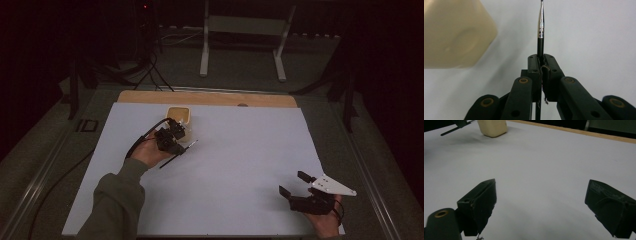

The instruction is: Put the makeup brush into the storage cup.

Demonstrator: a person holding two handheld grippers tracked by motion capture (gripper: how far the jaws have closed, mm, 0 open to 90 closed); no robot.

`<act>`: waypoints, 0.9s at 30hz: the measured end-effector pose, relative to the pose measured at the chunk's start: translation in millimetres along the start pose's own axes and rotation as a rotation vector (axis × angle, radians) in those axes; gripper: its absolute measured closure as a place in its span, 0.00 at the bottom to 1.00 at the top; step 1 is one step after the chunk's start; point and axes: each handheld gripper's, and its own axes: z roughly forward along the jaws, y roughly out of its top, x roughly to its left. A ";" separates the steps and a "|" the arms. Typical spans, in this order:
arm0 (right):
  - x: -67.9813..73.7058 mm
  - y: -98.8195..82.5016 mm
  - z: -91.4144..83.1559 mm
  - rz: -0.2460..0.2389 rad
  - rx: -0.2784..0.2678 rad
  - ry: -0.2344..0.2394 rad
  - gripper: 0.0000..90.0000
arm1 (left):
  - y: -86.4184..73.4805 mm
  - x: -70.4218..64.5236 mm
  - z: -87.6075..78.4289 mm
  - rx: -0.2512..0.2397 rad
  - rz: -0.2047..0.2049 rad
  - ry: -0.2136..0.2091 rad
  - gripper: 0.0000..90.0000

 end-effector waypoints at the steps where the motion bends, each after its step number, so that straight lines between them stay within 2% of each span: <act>1: 0.0 0.0 0.0 -0.001 0.000 0.000 0.11 | -0.1 0.3 -1.0 -0.006 -0.003 0.003 0.96; 7: 0.0 0.0 -0.2 -0.001 0.000 -0.001 0.11 | -0.7 2.1 -5.7 -0.042 -0.016 0.010 0.96; 12: 0.0 0.1 -0.4 0.000 -0.001 -0.002 0.11 | -1.8 4.2 -12.0 -0.096 -0.036 0.022 0.96; 27: -0.1 0.1 -0.5 -0.001 -0.001 -0.003 0.11 | -3.9 8.9 -23.3 -0.183 -0.069 0.055 0.96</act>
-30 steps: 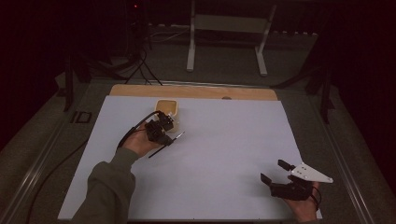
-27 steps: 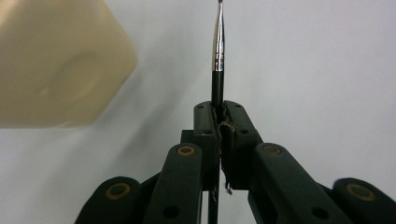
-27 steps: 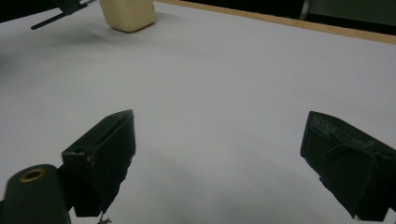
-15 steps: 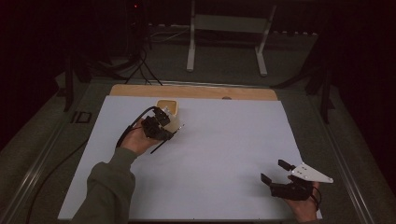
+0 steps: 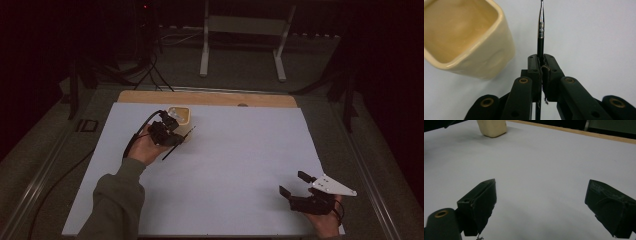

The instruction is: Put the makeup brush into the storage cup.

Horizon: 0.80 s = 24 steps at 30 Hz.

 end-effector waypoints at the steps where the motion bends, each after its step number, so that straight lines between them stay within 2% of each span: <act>1: 0.0 0.0 0.0 0.000 0.000 0.000 0.12 | -0.1 0.7 -0.7 -0.006 -0.003 0.001 0.96; 24: 0.0 0.0 0.0 0.000 0.000 0.000 0.11 | -0.3 6.3 -13.3 -0.133 -0.064 0.036 0.96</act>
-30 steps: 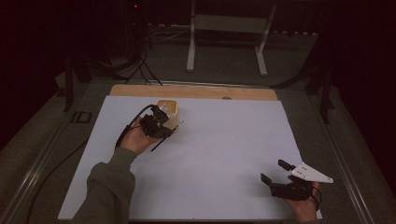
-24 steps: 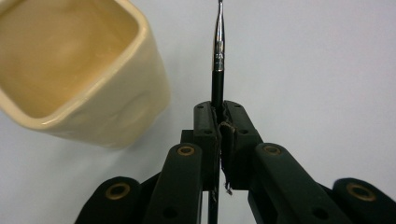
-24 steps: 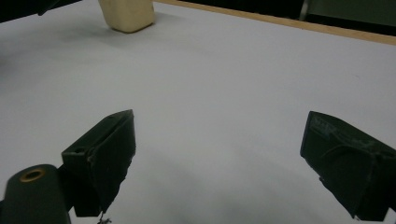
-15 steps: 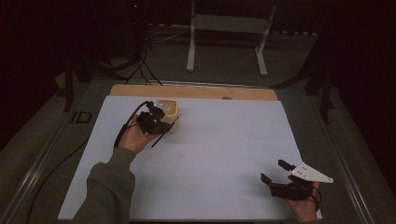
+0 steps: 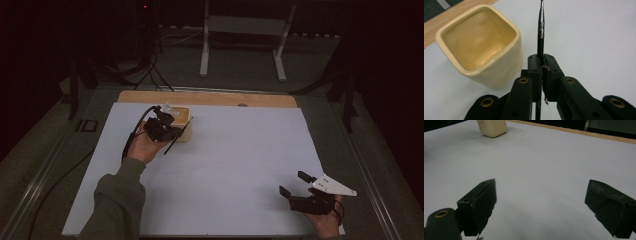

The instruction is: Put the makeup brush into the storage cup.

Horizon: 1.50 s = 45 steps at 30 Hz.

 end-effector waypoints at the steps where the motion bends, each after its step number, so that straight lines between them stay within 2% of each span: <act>1: 0.0 0.0 0.0 -0.001 0.000 -0.001 0.11 | 0.0 0.3 -0.4 -0.005 0.000 0.002 0.96; 22: -0.1 -0.1 0.2 0.001 0.001 0.000 0.11 | 0.2 2.5 -5.0 -0.101 -0.037 0.022 0.96; 23: -0.2 -0.1 0.1 0.000 0.000 -0.001 0.11 | 0.5 2.4 -5.5 -0.117 -0.044 0.025 0.96; 45: -0.3 -0.1 -0.3 0.002 -0.003 -0.003 0.11 | 0.8 5.0 -12.6 -0.218 -0.073 0.089 0.96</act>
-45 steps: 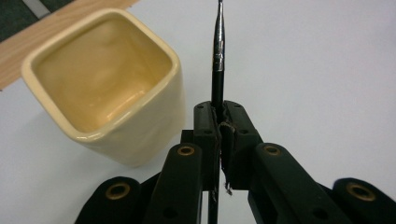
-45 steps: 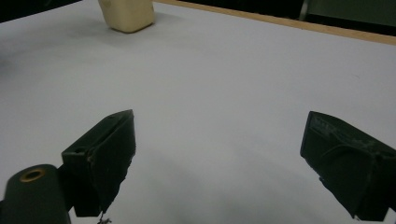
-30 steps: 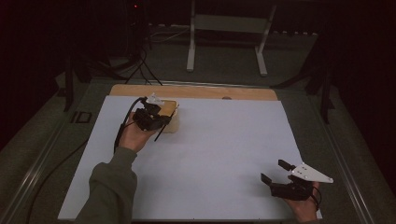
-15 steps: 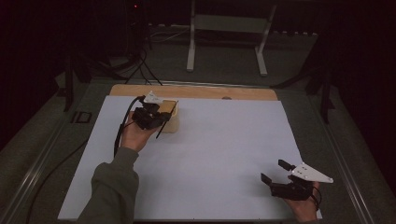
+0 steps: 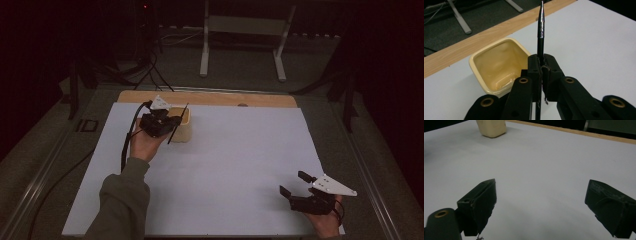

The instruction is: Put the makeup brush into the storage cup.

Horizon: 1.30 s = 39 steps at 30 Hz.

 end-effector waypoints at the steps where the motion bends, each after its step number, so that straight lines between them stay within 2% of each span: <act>1: -0.1 0.0 0.0 0.000 -0.001 0.000 0.11 | 0.1 0.3 -0.3 -0.005 -0.005 0.001 0.96; 18: 0.0 0.0 0.0 0.000 0.000 0.001 0.11 | 0.9 9.8 -5.0 -0.075 -0.046 0.039 0.96; 39: -0.2 0.0 -0.1 0.001 0.000 0.001 0.11 | 2.4 14.9 -8.1 -0.185 -0.096 0.056 0.96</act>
